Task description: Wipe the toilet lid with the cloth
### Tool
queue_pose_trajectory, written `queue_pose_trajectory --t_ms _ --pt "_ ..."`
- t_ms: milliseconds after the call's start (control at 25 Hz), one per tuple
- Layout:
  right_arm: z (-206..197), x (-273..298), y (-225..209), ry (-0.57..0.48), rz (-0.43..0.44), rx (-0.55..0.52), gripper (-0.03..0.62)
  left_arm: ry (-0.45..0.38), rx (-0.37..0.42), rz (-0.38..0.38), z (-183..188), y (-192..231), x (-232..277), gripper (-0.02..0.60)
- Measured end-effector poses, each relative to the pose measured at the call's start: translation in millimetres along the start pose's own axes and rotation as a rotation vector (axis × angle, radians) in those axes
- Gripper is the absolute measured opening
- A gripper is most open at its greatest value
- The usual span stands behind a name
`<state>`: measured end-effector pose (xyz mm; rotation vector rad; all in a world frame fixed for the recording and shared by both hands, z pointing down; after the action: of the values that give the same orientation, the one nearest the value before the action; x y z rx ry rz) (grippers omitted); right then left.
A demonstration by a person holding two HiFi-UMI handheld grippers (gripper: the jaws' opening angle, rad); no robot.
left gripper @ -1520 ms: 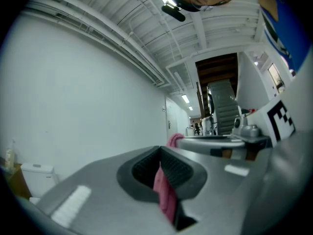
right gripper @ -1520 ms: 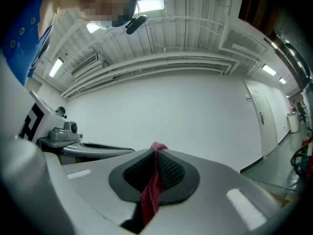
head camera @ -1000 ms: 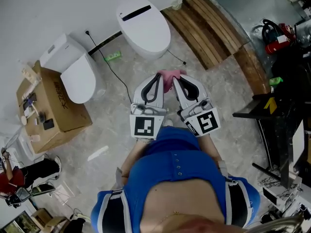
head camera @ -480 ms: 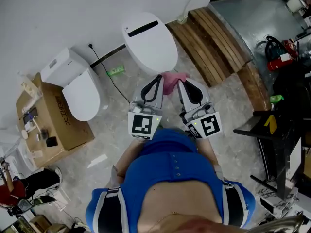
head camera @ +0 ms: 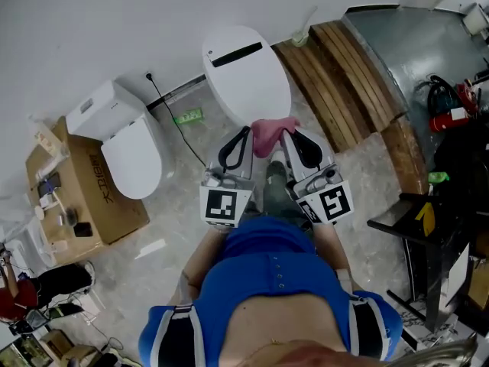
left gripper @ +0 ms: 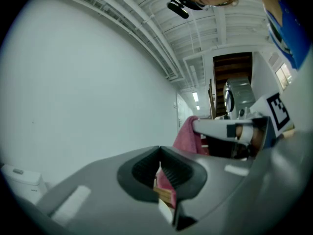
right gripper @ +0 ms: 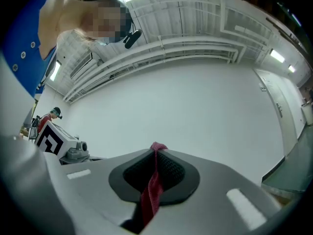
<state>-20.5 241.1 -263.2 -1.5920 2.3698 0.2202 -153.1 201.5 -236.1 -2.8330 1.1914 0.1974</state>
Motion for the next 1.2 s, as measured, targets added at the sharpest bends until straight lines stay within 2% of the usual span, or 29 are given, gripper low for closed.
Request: queue_pose_trajectory --t_ms 160,480,680,1000,1200 --pt "-23 40 -36 -0.004 0.071 0.043 0.011 0.022 0.01 0.057 -17 22 42 0.003" --pt "-57 142 -130 0.021 0.242 0.037 0.011 0.059 0.02 0.187 -46 70 158 0.003" --pt "-80 191 -182 0.052 0.334 0.07 0.011 0.067 0.019 0.275 -60 91 216 0.003" --pt "-106 247 -220 0.05 0.443 0.122 0.011 0.106 0.014 0.406 -79 119 253 0.003" --pt "-130 268 -227 0.055 0.473 0.116 0.011 0.124 0.013 0.433 -97 138 260 0.003"
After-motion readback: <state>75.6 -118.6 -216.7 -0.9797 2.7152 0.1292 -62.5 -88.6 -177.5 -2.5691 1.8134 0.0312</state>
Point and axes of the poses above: the fingertips, and each gripper's own axes: x forward along the fingers, y to its left, z out of its top, the point moved 6 cm from there along -x, backward along the fingers, and after that the axes turned 10 degrees about -y, right-handed, at the moved point
